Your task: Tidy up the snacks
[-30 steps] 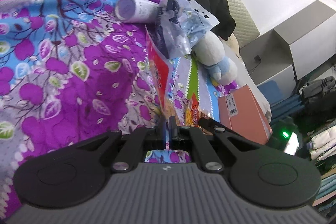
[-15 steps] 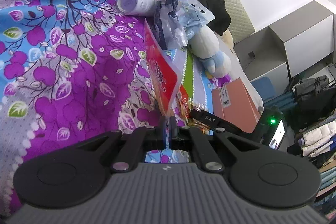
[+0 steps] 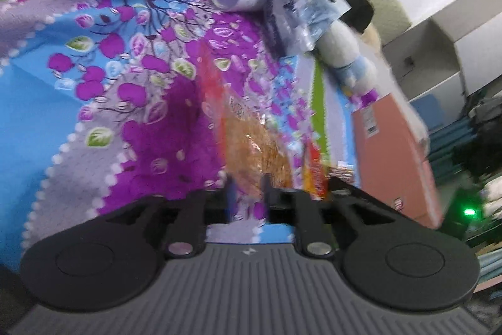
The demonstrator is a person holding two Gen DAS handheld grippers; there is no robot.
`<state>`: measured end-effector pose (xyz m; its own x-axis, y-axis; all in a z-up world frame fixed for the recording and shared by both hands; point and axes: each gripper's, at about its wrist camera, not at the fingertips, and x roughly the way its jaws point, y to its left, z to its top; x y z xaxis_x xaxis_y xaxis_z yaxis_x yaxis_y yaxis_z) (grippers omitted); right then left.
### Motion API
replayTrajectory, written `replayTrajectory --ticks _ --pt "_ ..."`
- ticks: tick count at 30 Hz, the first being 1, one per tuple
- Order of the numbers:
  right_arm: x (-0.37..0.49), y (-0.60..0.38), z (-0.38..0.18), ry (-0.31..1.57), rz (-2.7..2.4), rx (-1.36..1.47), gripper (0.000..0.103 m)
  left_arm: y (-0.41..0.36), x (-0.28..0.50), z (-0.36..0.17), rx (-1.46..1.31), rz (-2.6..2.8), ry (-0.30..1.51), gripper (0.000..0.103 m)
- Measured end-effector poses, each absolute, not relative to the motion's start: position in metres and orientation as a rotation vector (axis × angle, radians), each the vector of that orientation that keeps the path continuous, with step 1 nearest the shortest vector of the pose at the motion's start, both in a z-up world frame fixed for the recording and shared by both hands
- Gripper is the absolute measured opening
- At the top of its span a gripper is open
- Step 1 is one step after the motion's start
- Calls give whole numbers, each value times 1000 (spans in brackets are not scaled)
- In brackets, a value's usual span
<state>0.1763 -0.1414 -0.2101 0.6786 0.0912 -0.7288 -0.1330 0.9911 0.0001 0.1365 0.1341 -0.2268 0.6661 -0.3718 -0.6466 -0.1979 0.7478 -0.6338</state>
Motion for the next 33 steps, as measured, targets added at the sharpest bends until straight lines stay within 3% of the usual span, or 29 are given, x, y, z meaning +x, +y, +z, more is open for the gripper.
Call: replayTrajectory --ticks 2,5,20,33 --pt "166 -140 -209 813 133 -65 54 131 132 -222 -691 -82 855 72" --pt "153 -140 -209 816 153 -72 54 126 128 -215 -617 -37 858 78" --pt "131 -154 -213 822 144 -84 54 95 137 -175 -363 -38 821 84" --pt "128 -161 -215 810 133 -89 54 44 197 -213 -172 -160 904 84"
